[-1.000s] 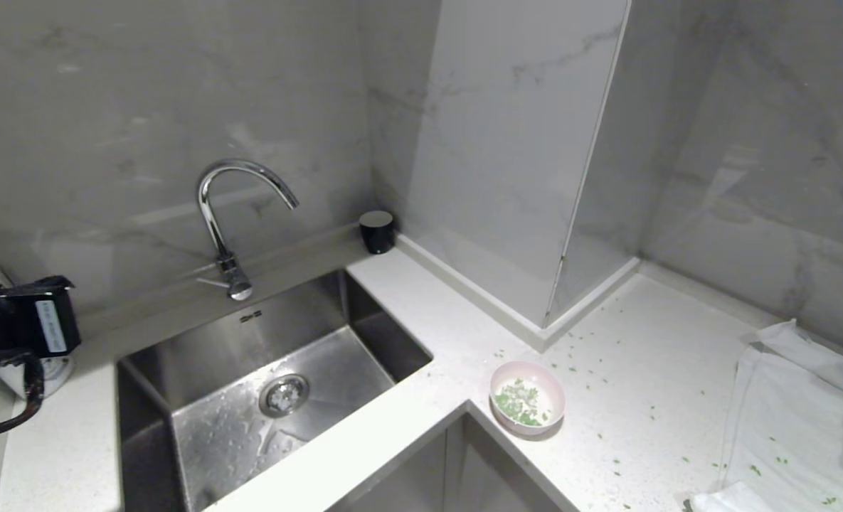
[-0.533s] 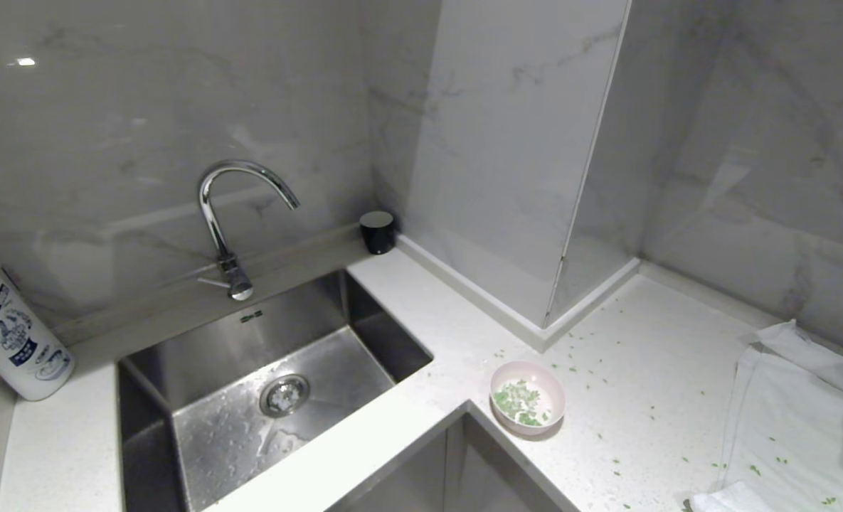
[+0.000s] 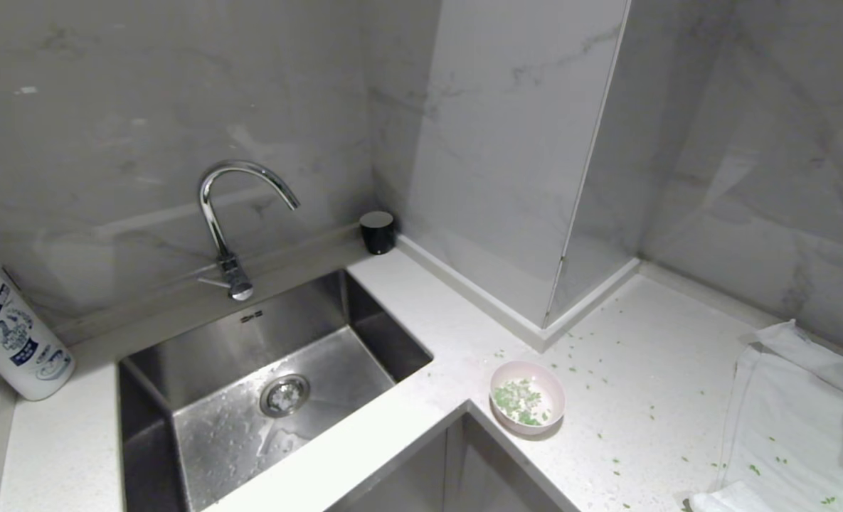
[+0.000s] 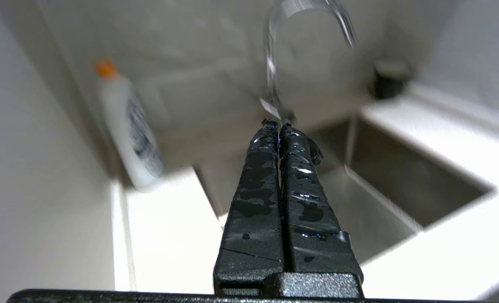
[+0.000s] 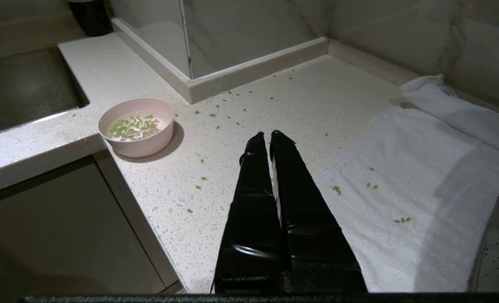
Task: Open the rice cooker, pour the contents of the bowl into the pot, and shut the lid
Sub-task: Pour the water from the bowl into the rice cooker
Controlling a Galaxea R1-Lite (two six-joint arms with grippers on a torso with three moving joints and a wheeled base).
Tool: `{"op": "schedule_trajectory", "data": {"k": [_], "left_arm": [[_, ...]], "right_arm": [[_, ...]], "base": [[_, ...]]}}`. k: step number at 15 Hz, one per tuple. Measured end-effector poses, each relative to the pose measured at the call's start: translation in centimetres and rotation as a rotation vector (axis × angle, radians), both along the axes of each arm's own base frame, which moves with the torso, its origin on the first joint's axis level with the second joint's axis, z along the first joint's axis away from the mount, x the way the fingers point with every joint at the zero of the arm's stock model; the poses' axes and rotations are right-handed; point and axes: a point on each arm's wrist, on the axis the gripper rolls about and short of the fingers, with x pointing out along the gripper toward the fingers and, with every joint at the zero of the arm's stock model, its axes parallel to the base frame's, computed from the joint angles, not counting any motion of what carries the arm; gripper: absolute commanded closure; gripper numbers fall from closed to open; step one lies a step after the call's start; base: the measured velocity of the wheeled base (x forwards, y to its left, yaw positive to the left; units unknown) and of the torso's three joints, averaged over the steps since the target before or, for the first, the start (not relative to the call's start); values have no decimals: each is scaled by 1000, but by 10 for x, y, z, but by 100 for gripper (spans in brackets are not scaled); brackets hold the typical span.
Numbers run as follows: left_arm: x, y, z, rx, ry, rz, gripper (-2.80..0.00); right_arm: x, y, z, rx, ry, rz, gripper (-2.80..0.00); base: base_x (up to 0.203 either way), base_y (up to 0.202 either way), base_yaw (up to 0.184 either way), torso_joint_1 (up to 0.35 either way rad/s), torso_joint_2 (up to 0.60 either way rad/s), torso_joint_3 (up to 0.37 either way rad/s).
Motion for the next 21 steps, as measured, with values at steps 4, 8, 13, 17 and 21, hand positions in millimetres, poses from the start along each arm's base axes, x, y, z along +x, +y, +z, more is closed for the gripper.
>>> {"op": "schedule_trajectory", "data": {"k": [4, 8, 13, 17, 21], "left_arm": [[-4, -2, -47, 10, 62, -87, 0], [-5, -3, -61, -25, 85, -154, 0], [-7, -4, -70, -29, 195, -183, 0], [-6, -3, -68, -41, 154, -179, 0], [-6, -4, -69, -40, 152, -184, 0]], "right_arm": [[0, 0, 0, 0, 0, 0, 0], [0, 0, 0, 1, 0, 0, 0], [0, 0, 0, 0, 0, 0, 0], [0, 0, 0, 0, 0, 0, 0], [0, 0, 0, 0, -1, 0, 0]], "base": [[0, 0, 0, 0, 0, 0], [0, 0, 0, 0, 0, 0], [0, 0, 0, 0, 0, 0], [-105, 0, -1, 10, 3, 0], [-103, 0, -1, -7, -1, 4]]}}
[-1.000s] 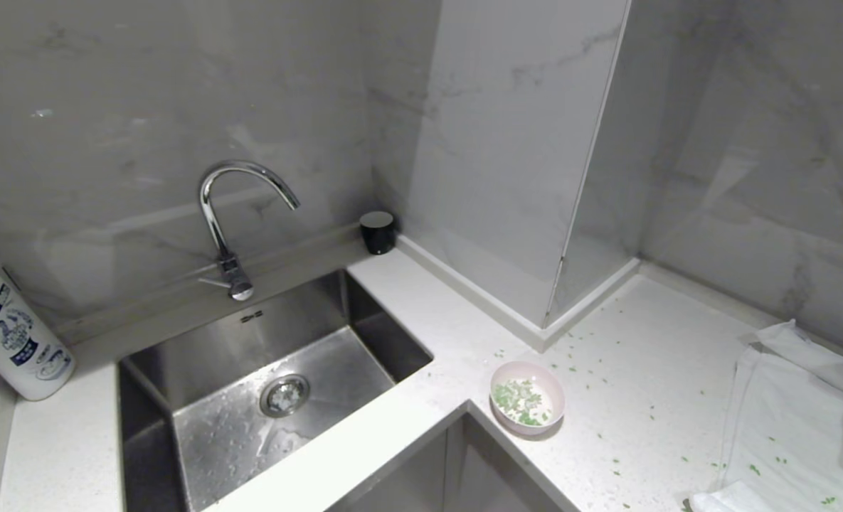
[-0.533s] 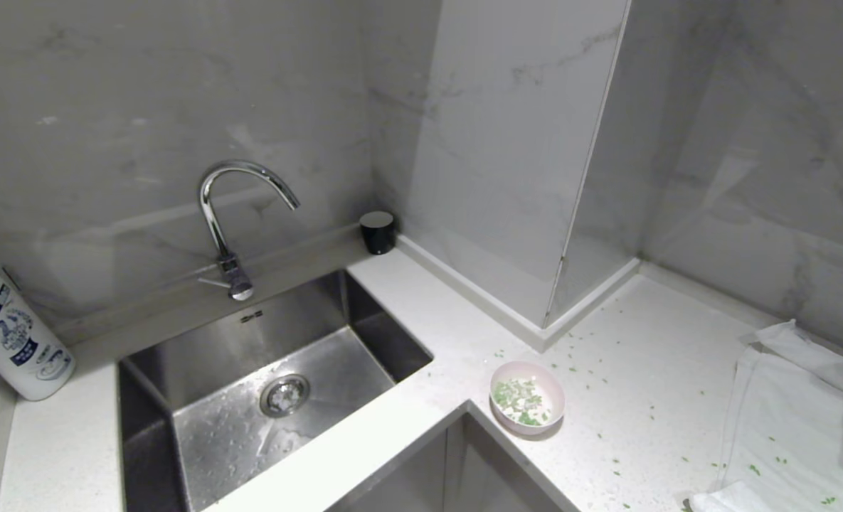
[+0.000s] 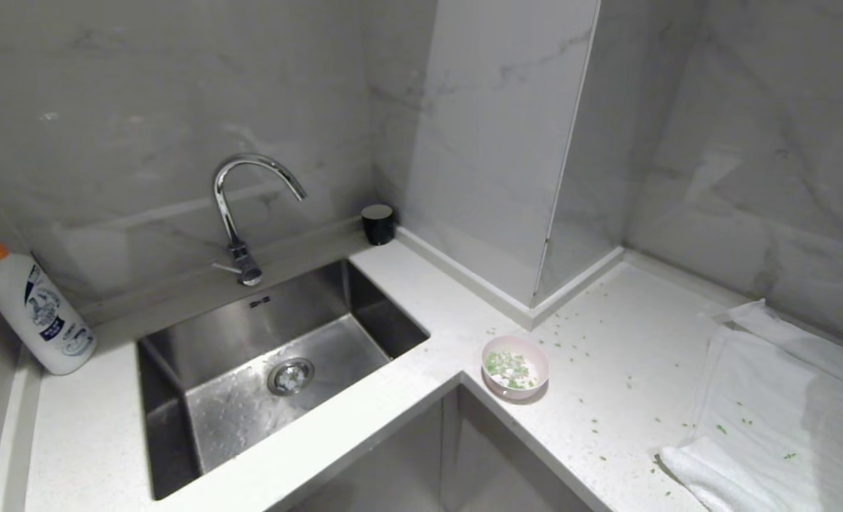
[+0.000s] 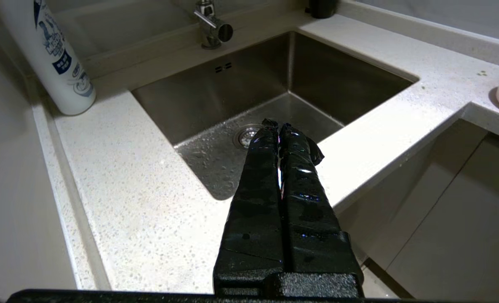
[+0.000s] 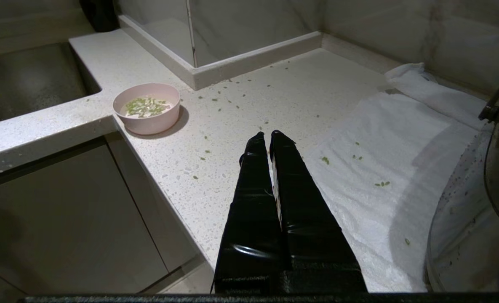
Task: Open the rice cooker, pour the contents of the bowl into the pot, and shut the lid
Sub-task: Pour the water from the bowl into the rice cooker
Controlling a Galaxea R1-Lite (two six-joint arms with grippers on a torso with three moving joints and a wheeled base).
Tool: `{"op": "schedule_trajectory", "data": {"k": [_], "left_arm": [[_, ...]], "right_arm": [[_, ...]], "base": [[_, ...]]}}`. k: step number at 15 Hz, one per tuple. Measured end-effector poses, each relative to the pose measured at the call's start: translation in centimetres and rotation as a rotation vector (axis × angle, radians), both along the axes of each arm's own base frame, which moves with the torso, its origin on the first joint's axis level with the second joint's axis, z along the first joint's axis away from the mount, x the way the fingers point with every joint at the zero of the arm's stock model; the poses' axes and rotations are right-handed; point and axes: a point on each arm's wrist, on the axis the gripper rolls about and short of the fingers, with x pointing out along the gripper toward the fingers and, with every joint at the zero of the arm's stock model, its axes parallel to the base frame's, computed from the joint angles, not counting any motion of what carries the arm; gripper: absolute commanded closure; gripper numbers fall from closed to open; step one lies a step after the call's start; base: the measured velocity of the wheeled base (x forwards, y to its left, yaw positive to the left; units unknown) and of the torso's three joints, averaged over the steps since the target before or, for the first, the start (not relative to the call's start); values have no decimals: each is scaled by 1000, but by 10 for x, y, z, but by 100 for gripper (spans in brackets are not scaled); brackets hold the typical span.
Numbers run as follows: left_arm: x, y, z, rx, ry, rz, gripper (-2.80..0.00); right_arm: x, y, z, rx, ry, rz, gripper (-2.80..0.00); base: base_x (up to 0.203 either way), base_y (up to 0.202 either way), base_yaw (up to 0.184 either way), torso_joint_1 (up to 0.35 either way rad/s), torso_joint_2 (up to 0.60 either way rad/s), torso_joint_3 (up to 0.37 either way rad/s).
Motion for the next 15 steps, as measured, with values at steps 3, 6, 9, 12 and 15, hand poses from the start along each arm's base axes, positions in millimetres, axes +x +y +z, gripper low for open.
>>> {"op": "schedule_trajectory", "data": {"k": [3, 6, 9, 12, 15], "left_arm": [[0, 0, 0, -2, 0, 0, 0], [0, 0, 0, -2, -1, -1, 0], [0, 0, 0, -2, -1, -2, 0], [0, 0, 0, -2, -1, -3, 0], [0, 0, 1, -3, -2, -1, 0]], "right_arm": [[0, 0, 0, -2, 1, 0, 0], [0, 0, 0, -4, 1, 2, 0], [0, 0, 0, -4, 1, 0, 0], [0, 0, 0, -4, 2, 0, 0], [0, 0, 0, 0, 3, -7, 0]], "base": [[0, 0, 0, 18, 2, -8], [3, 2, -26, 1, 1, -1], [3, 7, -163, 4, 4, 2], [3, 7, -171, 4, 7, 9], [4, 8, -176, -1, 9, 3]]}}
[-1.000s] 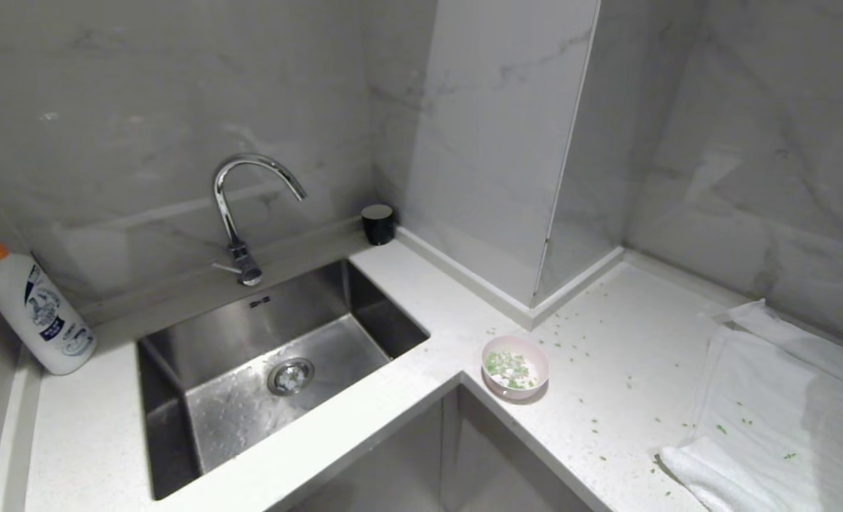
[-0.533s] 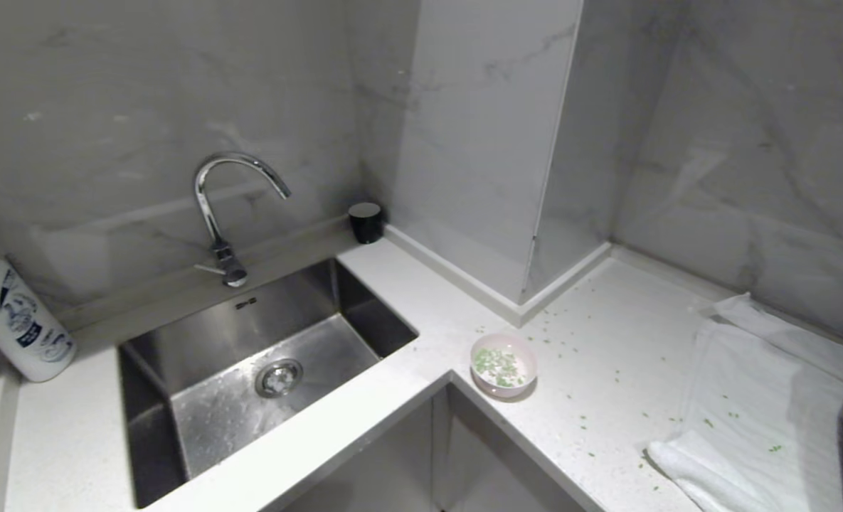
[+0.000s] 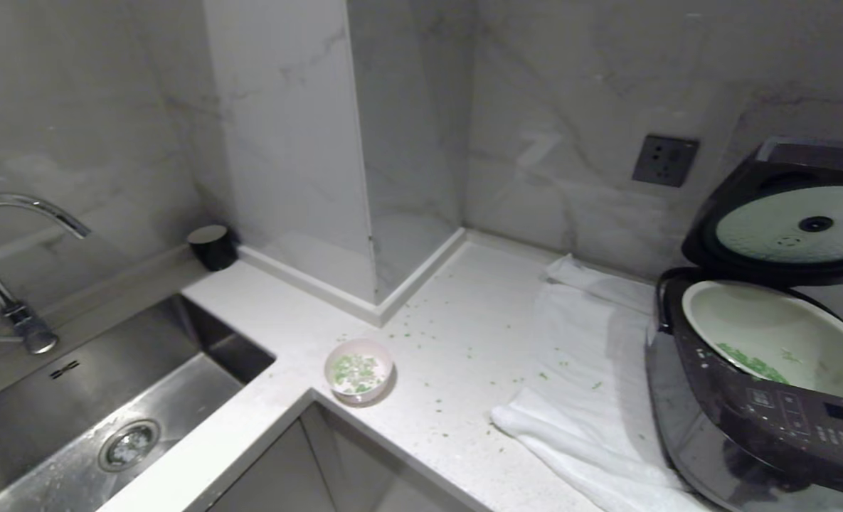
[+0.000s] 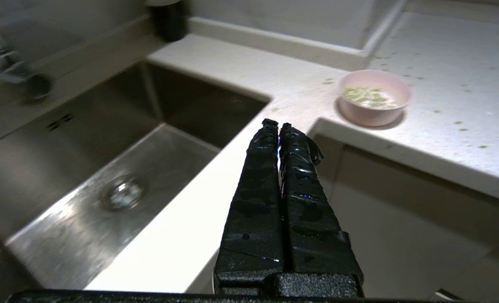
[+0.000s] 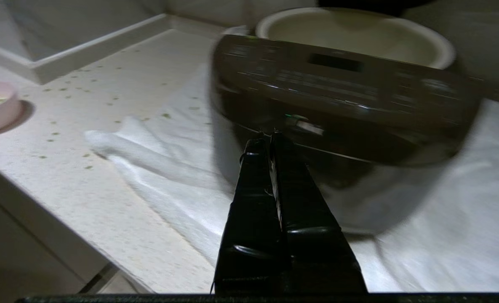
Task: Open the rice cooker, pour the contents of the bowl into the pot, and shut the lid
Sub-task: Pour the water from the bowl into the rice cooker
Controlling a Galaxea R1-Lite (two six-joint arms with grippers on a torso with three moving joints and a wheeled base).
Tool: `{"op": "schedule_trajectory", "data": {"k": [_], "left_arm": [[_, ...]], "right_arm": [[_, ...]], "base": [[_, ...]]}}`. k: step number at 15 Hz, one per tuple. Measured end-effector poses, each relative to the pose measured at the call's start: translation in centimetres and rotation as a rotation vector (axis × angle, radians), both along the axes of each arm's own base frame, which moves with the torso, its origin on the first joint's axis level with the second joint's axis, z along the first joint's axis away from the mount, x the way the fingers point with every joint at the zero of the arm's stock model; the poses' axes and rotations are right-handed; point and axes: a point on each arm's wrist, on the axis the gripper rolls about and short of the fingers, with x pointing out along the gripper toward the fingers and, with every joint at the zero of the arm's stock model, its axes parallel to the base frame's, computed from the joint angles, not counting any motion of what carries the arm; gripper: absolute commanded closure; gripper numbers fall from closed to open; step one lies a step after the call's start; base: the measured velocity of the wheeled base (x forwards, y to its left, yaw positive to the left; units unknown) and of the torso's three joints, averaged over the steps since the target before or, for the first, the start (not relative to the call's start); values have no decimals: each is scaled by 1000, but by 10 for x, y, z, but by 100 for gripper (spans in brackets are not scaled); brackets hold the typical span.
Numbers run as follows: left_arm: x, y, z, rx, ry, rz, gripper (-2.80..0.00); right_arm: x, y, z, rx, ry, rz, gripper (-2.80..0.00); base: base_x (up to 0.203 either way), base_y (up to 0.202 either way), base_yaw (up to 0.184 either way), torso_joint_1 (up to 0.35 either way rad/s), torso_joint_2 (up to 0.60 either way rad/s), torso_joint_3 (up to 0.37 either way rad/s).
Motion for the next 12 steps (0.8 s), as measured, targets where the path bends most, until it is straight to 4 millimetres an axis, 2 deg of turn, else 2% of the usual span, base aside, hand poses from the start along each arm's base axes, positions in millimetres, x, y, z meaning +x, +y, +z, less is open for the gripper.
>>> {"op": "schedule_trajectory", "data": {"k": [9, 12], "left_arm": [[0, 0, 0, 0, 1, 0, 0], [0, 0, 0, 0, 1, 1, 0]], "right_arm": [[0, 0, 0, 3, -1, -9, 0], [0, 0, 0, 4, -1, -9, 0]], "base": [[4, 8, -171, 1, 4, 3], [0, 1, -51, 1, 1, 3]]}}
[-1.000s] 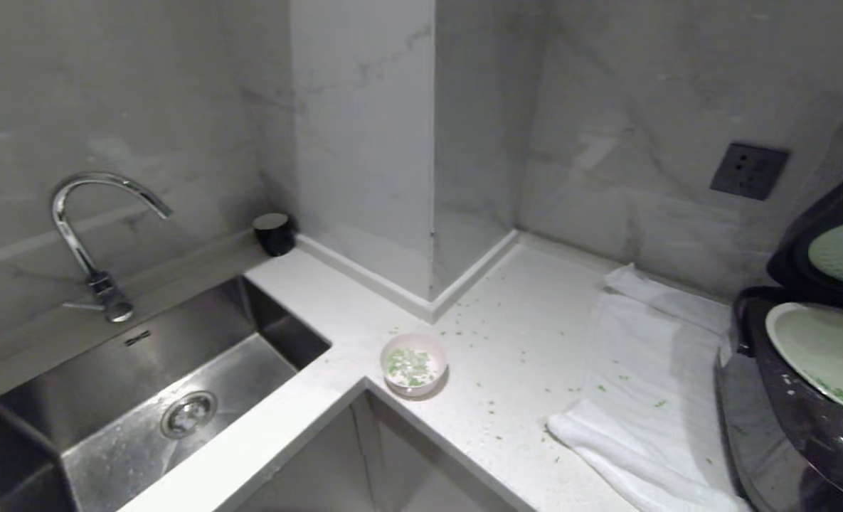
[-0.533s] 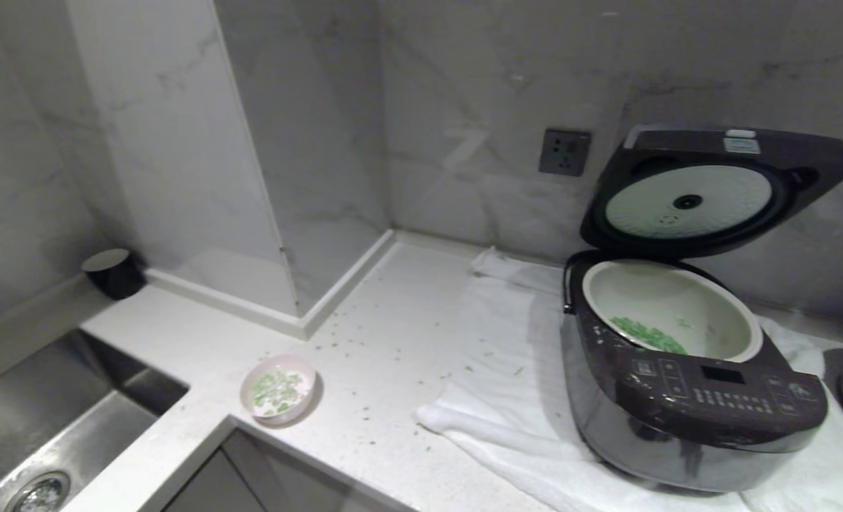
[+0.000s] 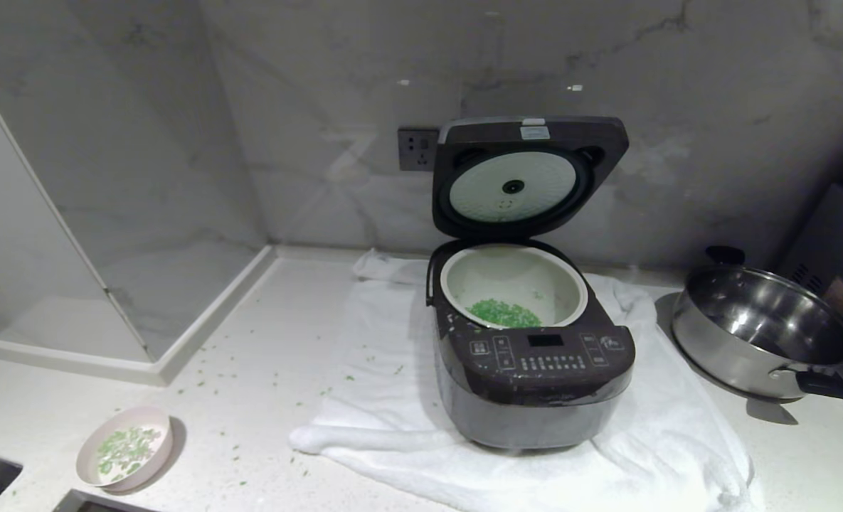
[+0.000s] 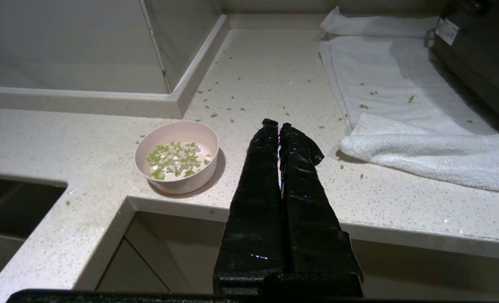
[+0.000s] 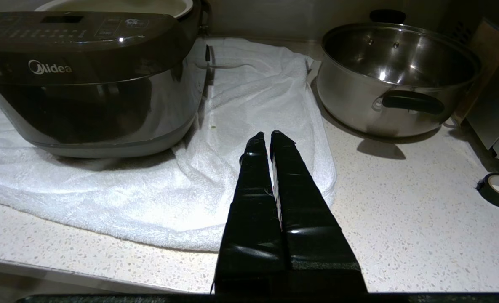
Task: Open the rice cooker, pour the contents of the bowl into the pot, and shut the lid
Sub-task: Pour the water from the bowl into the rice cooker
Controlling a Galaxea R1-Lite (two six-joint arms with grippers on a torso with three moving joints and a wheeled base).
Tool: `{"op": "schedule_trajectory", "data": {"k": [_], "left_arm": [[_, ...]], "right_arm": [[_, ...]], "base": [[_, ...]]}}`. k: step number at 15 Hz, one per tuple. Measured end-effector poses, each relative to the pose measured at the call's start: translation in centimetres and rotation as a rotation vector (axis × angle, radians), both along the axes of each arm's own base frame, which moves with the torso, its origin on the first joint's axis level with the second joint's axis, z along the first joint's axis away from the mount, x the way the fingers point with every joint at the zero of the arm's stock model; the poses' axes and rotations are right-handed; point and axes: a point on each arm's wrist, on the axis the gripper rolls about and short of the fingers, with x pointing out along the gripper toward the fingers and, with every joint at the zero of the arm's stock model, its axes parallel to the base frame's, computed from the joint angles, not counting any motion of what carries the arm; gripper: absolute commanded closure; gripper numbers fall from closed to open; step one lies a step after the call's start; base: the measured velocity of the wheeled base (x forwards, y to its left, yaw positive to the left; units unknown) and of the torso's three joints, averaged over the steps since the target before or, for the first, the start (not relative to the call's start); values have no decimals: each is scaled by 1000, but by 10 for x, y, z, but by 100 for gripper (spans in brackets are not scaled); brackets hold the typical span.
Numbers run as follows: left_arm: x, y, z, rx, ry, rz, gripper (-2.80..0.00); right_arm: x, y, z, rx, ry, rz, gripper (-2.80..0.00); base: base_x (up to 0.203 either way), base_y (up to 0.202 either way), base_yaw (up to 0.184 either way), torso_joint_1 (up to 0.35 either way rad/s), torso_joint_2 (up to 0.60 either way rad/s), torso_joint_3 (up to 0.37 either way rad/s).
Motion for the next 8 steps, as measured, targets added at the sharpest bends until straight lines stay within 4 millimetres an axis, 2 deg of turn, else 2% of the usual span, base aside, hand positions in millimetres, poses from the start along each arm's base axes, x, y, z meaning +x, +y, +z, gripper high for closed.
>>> {"op": "schedule_trajectory", "data": {"k": [6, 8], "left_arm": [[0, 0, 0, -17, 1, 7, 0], [0, 0, 0, -7, 2, 6, 0]], "right_arm": [[0, 0, 0, 5, 0, -1, 0], [0, 0, 0, 4, 0, -1, 0]], "base": [[0, 0, 0, 0, 0, 0], [97, -3, -2, -11, -2, 3]]}}
